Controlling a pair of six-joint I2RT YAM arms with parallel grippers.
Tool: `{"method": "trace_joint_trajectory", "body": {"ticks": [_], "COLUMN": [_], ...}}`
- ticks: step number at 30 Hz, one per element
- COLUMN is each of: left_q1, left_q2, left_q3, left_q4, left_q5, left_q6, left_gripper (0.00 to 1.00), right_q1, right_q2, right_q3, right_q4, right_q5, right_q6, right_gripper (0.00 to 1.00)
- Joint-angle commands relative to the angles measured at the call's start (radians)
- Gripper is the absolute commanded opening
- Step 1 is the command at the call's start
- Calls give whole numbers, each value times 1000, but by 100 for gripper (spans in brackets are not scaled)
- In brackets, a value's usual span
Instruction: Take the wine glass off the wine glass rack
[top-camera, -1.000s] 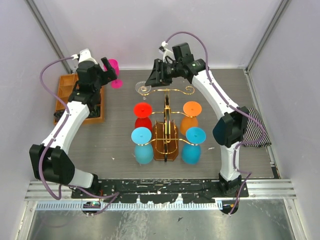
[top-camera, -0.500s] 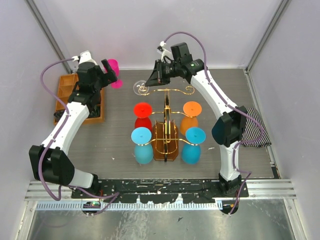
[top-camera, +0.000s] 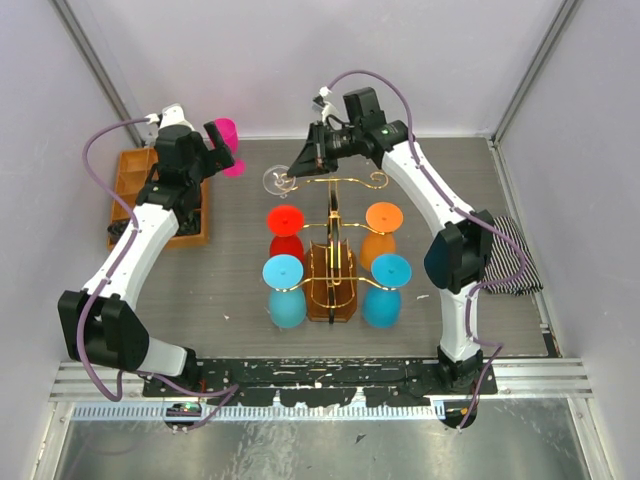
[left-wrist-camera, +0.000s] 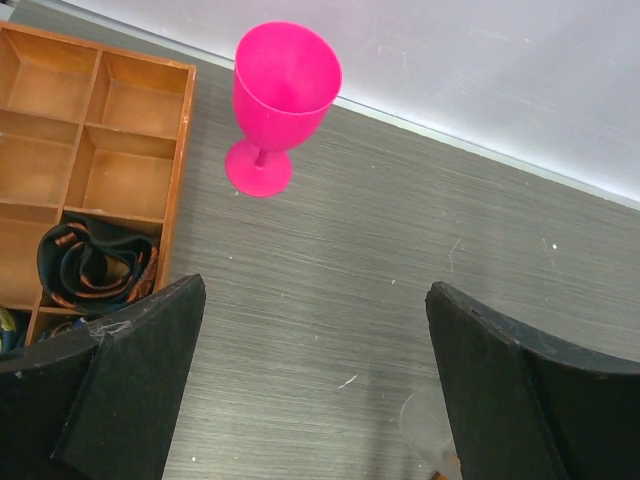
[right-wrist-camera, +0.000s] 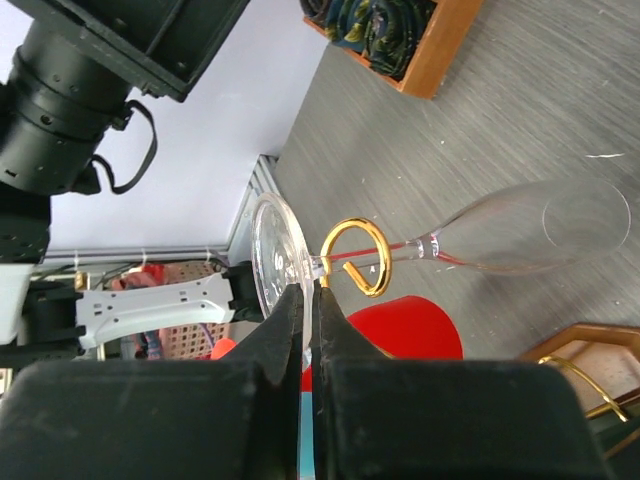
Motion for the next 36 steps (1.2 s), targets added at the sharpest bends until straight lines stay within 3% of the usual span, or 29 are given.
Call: {"method": "trace_joint_trajectory", "body": {"ticks": [1, 8, 13, 21, 27, 32, 36], "left_q1": [-3, -3, -3, 1, 0, 5, 19], "left_q2": [-19, -12, -8, 28, 89, 183, 289], "left_q3": [40, 47, 63, 162, 364, 566, 780], "left_q4": [-12, -19, -43, -105, -281, -471, -638], "left_q5": [-7, -4, 5, 119, 155, 204, 264], "left_q6": [15, 3, -23, -34, -42, -63, -104], "left_gripper": [98, 98, 98, 98, 98, 98, 98], "right_q1": [-5, -59, -100, -155, -152, -121, -35], "right_q2": [-79, -75, -84, -107, -153, -241, -426], "right_q3": [10, 75, 81, 121, 143, 122, -116], "right_q4": [45, -182, -219, -59, 130, 229, 402], "right_q5": [-118, -52, -27, 47, 104, 137, 193], "right_q6": [41, -95, -127, -97, -158, -299, -537], "right_gripper": [1, 1, 1, 0, 1, 1, 1]}}
